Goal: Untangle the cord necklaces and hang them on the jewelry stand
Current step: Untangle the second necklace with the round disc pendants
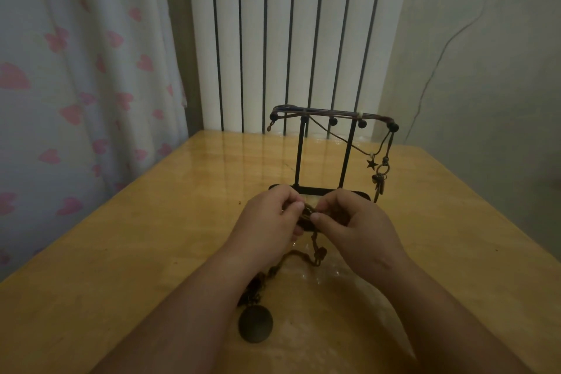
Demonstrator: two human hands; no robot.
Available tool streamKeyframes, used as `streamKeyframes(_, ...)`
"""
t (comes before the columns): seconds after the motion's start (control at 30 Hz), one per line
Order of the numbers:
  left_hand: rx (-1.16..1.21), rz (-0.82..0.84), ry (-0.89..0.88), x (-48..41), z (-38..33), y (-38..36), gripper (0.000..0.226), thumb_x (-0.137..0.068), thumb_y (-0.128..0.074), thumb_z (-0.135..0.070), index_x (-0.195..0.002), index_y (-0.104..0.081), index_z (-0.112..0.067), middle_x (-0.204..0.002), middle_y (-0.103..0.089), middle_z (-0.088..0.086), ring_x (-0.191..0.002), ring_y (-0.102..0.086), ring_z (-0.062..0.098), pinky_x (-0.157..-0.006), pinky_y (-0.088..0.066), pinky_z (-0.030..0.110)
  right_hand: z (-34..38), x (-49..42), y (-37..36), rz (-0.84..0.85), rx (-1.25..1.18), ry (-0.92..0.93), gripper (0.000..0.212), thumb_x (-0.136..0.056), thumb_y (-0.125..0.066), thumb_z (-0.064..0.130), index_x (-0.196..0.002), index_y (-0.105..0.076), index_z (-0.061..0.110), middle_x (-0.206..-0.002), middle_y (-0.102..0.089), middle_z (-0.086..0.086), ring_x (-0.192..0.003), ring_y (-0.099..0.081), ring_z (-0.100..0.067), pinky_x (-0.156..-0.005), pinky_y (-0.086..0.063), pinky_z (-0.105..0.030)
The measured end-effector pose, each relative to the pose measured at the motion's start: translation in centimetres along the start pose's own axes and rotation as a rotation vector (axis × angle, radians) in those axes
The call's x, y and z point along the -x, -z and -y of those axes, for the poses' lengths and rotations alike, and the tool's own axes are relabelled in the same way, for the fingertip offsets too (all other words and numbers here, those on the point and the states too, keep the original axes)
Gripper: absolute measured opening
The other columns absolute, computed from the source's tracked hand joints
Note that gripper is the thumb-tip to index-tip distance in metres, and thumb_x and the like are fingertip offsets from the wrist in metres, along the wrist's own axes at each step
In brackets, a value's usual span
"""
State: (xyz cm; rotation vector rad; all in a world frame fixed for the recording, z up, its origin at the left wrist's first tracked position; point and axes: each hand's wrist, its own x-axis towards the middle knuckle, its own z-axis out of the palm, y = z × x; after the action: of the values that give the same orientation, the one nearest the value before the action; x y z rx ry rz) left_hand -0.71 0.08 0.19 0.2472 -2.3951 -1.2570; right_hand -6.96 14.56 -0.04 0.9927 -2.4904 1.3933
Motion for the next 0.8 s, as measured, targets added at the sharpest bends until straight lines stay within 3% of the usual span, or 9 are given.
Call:
streamKeyframes(0.13,0.029,0.023,-0.003,0.09,-0.34,0.03,0.014,-0.101,-0.05,-0.024,-0.097,-0.063,-0.027,-0.088,-0.069,-0.006,-0.077,-0.067,0.001,-0.066,-0.054,0.017,-0.02,0.03,0.05,-0.015,-0.007,-0.001,0.009,-0.088,-0.068,0.027,-0.085,-0.06,0.031,-0.075,-0.061,0.008,-0.068,-0.055,0.003,-0.057,-0.045,-0.01)
streamKeyframes(0.23,0.078,0.023,0.009,0.23,-0.68,0.08,0.016,-0.101,-0.049,-0.023,-0.094,-0.064,-0.026,-0.089,-0.068,-0.005,-0.082,-0.066,0.006,-0.071,-0.054,0.022,0.02,-0.05,0.06,-0.005,-0.03,0.003,0.009,-0.085,-0.07,0.031,-0.085,-0.061,0.03,-0.074,-0.065,0.005,-0.068,-0.059,-0.004,-0.059,-0.051,-0.018)
streamKeyframes(0.33,0.112,0.024,0.029,0.29,-0.85,0.25,0.017,-0.101,-0.048,-0.023,-0.096,-0.064,-0.024,-0.092,-0.068,-0.004,-0.085,-0.065,0.006,-0.071,-0.052,0.021,0.0,-0.08,0.03,-0.008,-0.036,0.002,0.01,-0.086,-0.071,0.03,-0.082,-0.062,0.033,-0.075,-0.066,0.007,-0.07,-0.061,-0.003,-0.059,-0.05,-0.015)
streamKeyframes(0.47,0.208,-0.001,0.097,0.22,-0.79,0.34,0.018,-0.101,-0.05,-0.019,-0.097,-0.066,-0.023,-0.092,-0.071,-0.004,-0.083,-0.07,0.005,-0.078,-0.058,0.026,0.05,-0.12,0.13,-0.023,-0.021,-0.007,0.012,-0.086,-0.071,0.027,-0.081,-0.062,0.033,-0.078,-0.068,0.007,-0.074,-0.063,-0.003,-0.064,-0.052,-0.019)
streamKeyframes(0.63,0.302,-0.051,0.136,0.22,-0.85,0.24,0.017,-0.098,-0.054,-0.009,-0.094,-0.066,-0.021,-0.094,-0.072,-0.001,-0.083,-0.072,0.009,-0.083,-0.061,0.035,0.32,0.06,0.01,-0.01,0.002,0.013,0.017,-0.085,-0.073,0.027,-0.085,-0.059,0.037,-0.078,-0.066,0.01,-0.074,-0.06,0.003,-0.058,-0.046,-0.011)
streamKeyframes(0.8,0.334,-0.047,0.111,0.2,-0.92,0.45,0.03,-0.097,-0.053,0.0,-0.105,-0.058,-0.028,-0.098,-0.076,-0.004,-0.091,-0.072,0.011,-0.086,-0.059,0.037,0.72,0.38,-0.28,0.031,0.05,0.04,0.019,-0.084,-0.073,0.036,-0.09,-0.057,0.045,-0.078,-0.063,0.017,-0.075,-0.057,0.01,-0.058,-0.04,-0.01)
